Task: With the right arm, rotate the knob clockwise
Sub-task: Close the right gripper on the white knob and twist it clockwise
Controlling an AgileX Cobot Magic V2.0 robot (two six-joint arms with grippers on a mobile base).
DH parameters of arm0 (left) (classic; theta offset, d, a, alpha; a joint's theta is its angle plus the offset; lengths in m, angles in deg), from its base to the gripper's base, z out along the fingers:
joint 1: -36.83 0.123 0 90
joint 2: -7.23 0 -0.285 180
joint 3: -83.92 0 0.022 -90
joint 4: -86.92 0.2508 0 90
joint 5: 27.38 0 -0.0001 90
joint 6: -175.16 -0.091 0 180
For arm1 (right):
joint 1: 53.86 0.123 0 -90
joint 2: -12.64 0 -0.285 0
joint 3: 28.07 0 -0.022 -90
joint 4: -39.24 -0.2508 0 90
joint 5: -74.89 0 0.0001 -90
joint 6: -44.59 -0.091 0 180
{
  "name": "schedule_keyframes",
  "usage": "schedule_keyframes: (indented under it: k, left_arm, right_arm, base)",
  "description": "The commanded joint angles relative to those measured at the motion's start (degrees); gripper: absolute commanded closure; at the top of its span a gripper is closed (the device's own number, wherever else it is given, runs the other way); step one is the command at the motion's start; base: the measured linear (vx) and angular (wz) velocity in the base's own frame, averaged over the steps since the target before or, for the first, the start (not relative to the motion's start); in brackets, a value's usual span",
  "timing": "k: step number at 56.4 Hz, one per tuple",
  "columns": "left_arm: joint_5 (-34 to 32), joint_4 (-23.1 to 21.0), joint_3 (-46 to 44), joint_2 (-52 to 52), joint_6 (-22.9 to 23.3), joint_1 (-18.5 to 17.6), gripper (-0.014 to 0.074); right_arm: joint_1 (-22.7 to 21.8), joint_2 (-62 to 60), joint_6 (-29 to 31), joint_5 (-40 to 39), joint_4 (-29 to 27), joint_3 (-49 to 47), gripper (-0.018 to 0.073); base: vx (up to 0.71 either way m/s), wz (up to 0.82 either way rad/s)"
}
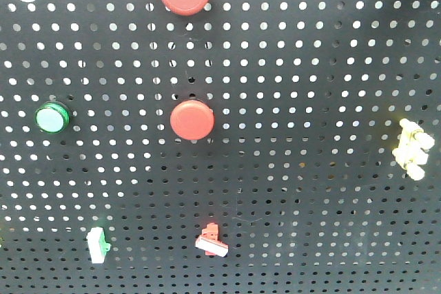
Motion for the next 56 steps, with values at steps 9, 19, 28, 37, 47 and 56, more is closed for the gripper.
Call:
schedule_keyframes:
  k: [9,19,28,37,47,56]
  left_arm:
    - [-4.92,-0.16,0.65,0.53,0.27,-0.37,0.0603]
    - [-4.92,-0.16,0.65,0.53,0.27,-0.37,0.0603]
    - [-4.92,-0.16,0.65,0.53,0.27,-0.37,0.0603]
    - [-4.92,-0.16,0.65,0.53,0.27,-0.37,0.0603]
    - [-4.92,-0.16,0.65,0.53,0.27,-0.37,0.0603]
    - [-4.92,-0.16,0.65,0.53,0.27,-0.37,0.0603]
  right_arm:
    - [0.1,0.46,-23.03,-10.68,-6.53,-1.58,0.0568]
    - [0.1,0.46,-36.93,-10.79,-4.71,-1.58,0.0568]
    - [0.1,0.26,-39.01,-10.1,-0.83,-1.58,0.0568]
    - [0.1,-0.94,-36.42,-7.08,3.64,-1.53,0.0568]
    - [0.1,-5.26,-24.08,-0.24,5.86,-1.53,0.0568]
    - [0.1,-10.99,-6.0,3.26,6.14,0.63,0.0568]
  base:
    - [0.0,0.0]
    - [0.0,0.0]
    - [0.0,0.0]
    - [0.0,0.0]
    - [0.0,0.0]
    - [0.0,0.0]
